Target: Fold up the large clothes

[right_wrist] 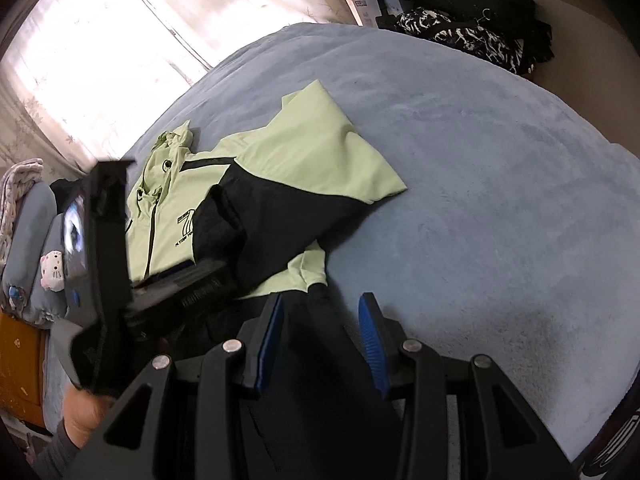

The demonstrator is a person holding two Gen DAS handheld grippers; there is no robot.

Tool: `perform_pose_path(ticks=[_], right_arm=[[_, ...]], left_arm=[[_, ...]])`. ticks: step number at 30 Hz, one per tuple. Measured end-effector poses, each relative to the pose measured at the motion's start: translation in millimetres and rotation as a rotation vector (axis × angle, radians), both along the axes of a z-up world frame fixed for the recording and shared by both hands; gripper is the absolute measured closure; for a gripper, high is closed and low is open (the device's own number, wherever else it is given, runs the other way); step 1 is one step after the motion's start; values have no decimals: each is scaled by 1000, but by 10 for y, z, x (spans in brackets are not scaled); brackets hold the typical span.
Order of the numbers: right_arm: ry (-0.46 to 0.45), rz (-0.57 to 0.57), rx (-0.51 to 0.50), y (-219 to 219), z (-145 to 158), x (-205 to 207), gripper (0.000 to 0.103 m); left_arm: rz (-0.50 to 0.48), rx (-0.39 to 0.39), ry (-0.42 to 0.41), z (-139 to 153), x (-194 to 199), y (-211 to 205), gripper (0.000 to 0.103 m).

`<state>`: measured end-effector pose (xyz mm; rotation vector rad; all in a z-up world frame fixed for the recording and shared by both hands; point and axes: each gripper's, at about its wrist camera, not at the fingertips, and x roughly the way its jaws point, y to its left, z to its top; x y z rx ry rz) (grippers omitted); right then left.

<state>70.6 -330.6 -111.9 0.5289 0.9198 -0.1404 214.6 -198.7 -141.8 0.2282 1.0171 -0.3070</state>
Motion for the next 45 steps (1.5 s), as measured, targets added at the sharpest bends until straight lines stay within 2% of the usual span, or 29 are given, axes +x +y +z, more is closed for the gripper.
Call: perform_pose_path(ticks=[4,6,9,12,14,17,22,24,27,29,30,33,35,39,42,44,45], right_arm=[[-9,0,-5,-4,17,-11,64],[-18,3,-5,6,31,-13,64],[-31,13,-7,40,57,-3,64],[-36,22,-28,105,66,10,64],[-33,26,-56,151,70,30,64],[-32,33,-70,188,78,49,64],[-46,47,-78,251,131,94,64],[-54,59,-76,297,152,121,64],[-57,84,-85,378,178,189,64],[-57,105,-65,423,179,251,64],[-56,114,-49,433,178,283,64],[-51,118,-28,420,222,443,62],[-58,109,-18,372,264,598,53],[-63,98,-69,213,304,1091,50],[-23,125,-12,21,171,1552,50],[29,124,24,-111,23,1868,50],[54,127,42,-178,-65,2037,50]], left_arm=[[24,-51,-129,387,77,218,87],[76,-80,-195,619,157,486,87],[180,-140,-235,804,260,975,87],[309,-173,-210,761,408,1531,85],[406,-216,-150,618,495,1940,75],[540,-270,-80,379,539,2519,74],[624,-283,-18,131,485,3013,74],[624,-298,5,74,465,3102,73],[601,-373,42,25,466,3174,66],[589,-423,67,-9,504,3243,45],[587,-437,73,-19,523,3267,43],[564,-420,82,-51,640,3255,42],[521,-387,97,-90,734,3199,42],[412,-344,138,-168,872,3013,42],[346,-273,118,-166,948,2862,48],[298,-239,97,-129,1004,2776,72],[282,-233,95,-114,1041,2750,76]])
